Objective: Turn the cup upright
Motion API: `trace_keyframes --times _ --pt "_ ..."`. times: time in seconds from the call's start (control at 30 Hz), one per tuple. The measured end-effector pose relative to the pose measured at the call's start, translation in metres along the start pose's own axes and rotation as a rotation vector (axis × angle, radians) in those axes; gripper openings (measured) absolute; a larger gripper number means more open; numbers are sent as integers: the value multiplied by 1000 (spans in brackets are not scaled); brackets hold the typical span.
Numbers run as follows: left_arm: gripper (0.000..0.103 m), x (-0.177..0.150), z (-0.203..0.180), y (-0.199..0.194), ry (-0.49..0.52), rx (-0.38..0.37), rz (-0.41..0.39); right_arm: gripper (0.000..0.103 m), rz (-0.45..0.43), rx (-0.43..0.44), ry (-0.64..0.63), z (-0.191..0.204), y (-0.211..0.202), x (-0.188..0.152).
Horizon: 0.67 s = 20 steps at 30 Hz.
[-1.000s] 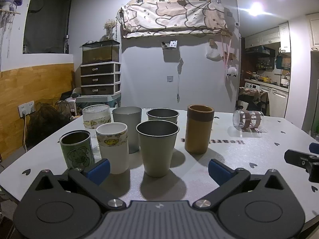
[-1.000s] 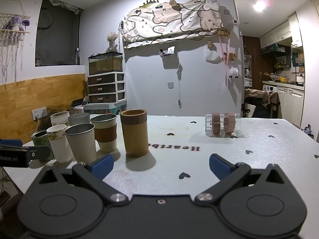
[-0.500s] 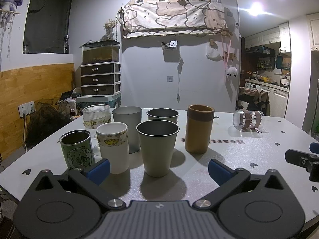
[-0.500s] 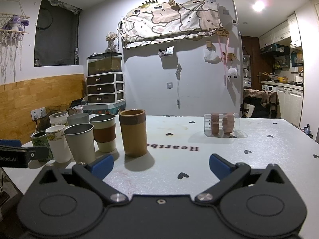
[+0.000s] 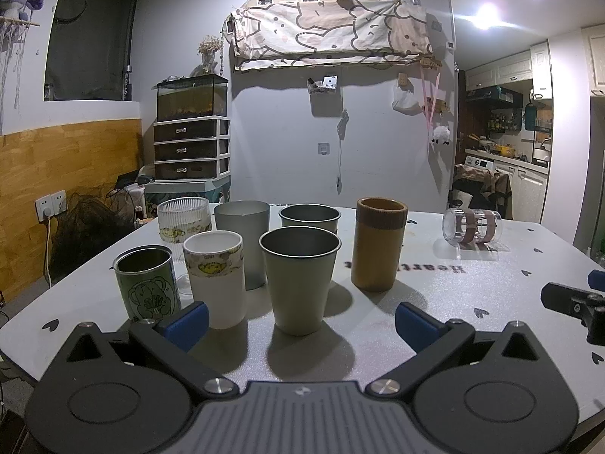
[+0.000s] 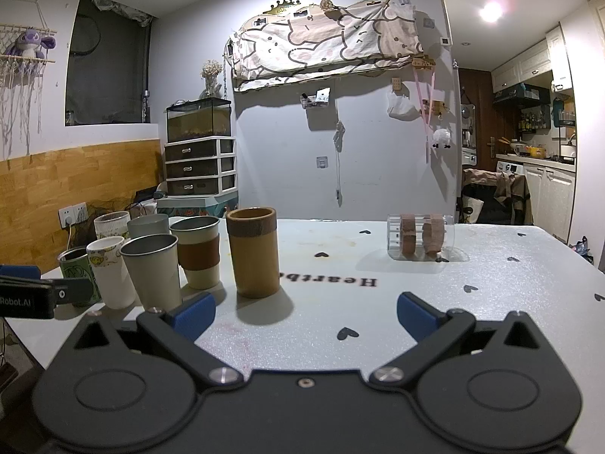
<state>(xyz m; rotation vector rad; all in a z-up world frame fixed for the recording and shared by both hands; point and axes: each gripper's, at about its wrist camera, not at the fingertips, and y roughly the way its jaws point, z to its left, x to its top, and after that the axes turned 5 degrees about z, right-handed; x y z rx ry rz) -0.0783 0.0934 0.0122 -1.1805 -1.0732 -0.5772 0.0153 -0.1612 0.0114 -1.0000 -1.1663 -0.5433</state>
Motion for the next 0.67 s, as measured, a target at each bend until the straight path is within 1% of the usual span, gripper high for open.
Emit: trace_keyframes --times 0.07,0.67 --pt "103 1 -5 0 0 0 -2 103 0 0 0 0 0 0" --pt "103 2 -4 0 1 0 0 103 2 -2 -1 -3 0 1"
